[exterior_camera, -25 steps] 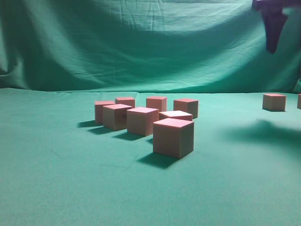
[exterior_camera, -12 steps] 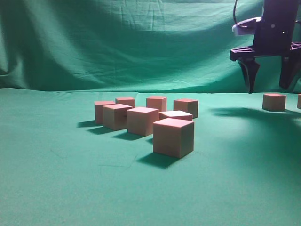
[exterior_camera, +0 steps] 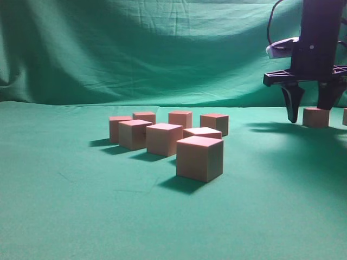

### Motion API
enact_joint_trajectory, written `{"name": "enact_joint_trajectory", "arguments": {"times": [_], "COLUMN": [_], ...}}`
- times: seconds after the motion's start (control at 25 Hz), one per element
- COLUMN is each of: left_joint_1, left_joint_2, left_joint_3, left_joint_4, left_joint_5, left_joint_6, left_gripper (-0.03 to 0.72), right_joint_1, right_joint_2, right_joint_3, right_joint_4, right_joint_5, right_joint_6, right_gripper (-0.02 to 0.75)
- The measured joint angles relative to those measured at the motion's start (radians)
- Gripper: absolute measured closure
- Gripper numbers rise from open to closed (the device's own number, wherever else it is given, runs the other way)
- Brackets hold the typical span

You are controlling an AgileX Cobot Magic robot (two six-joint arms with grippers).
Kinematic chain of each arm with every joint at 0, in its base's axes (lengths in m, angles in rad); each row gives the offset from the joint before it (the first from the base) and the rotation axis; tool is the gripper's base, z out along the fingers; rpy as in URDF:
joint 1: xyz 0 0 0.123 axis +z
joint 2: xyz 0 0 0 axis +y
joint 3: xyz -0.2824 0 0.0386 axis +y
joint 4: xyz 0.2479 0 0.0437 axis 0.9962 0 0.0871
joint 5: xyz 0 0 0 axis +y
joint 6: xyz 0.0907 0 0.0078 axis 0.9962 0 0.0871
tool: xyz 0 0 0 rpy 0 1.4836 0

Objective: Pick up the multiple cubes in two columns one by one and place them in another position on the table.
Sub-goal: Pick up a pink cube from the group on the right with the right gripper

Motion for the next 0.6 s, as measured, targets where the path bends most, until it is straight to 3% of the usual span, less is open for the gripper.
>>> {"name": "enact_joint_trajectory", "arguments": {"times": [0.16,0.44,0.6], "left_joint_1": [0.000,0.000,0.000], "left_joint_2": [0.000,0.000,0.000], "left_joint_3": [0.000,0.000,0.000], "left_joint_4": [0.000,0.000,0.000], "left_joint_5": [0.000,0.000,0.000], "left_joint_6": [0.000,0.000,0.000], "left_gripper": [0.688,0.688,0.688], "right_joint_1": [0.000,0.000,0.000], "right_joint_2": [0.010,-0.053,-0.186], "right_joint_3": [0.000,0.000,0.000], "right_joint_4": [0.002,0.016,0.106], "right_joint_5": [0.007,0.020,0.095], "right_joint_6": [0.000,0.000,-0.018], "right_gripper": [0.487,0.477,0.477]}}
